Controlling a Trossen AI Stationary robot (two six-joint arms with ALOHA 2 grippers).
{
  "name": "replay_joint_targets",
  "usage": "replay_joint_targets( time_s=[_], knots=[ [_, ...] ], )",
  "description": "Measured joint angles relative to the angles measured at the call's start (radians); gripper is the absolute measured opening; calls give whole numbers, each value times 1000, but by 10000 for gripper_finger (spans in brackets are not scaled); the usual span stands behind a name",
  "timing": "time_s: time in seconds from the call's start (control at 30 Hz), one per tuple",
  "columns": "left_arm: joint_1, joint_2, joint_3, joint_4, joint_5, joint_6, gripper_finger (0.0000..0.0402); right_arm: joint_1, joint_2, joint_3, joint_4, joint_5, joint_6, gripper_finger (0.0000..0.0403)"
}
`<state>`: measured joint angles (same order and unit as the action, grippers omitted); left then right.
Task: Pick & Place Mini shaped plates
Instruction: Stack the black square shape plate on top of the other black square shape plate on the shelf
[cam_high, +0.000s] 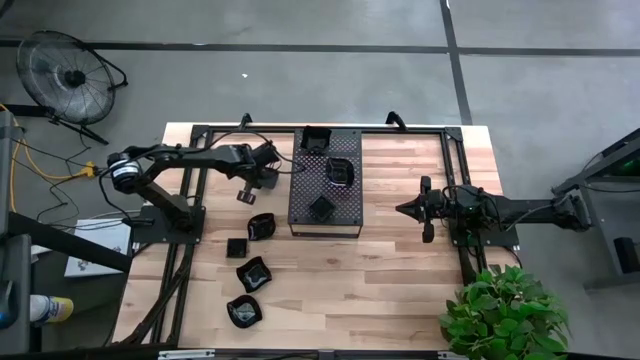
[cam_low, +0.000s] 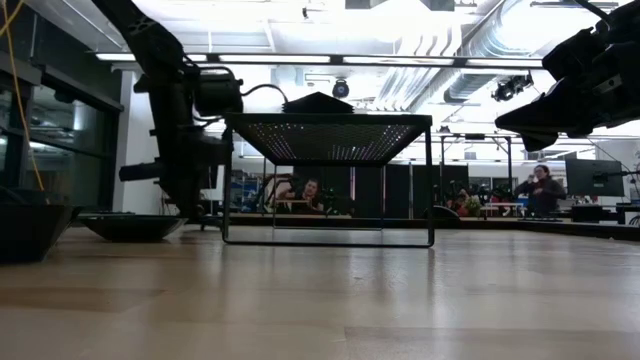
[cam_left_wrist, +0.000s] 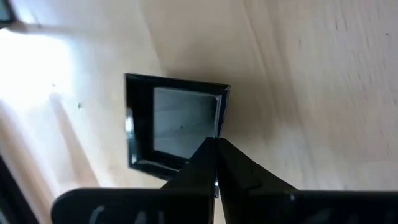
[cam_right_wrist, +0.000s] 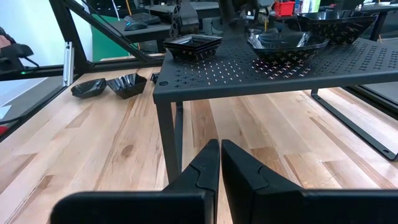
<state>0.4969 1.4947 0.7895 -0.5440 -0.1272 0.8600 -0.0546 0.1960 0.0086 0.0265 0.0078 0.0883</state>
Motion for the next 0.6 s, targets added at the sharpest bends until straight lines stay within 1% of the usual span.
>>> replay_joint_targets(
  time_s=[0.2,0.6],
  knots=[
    [0,-73,30,-77,-40,-33,0,0,0,0,0,0,0,12],
    [0,-265,36,-176,-41,-49,0,0,0,0,0,0,0,12]
  ],
)
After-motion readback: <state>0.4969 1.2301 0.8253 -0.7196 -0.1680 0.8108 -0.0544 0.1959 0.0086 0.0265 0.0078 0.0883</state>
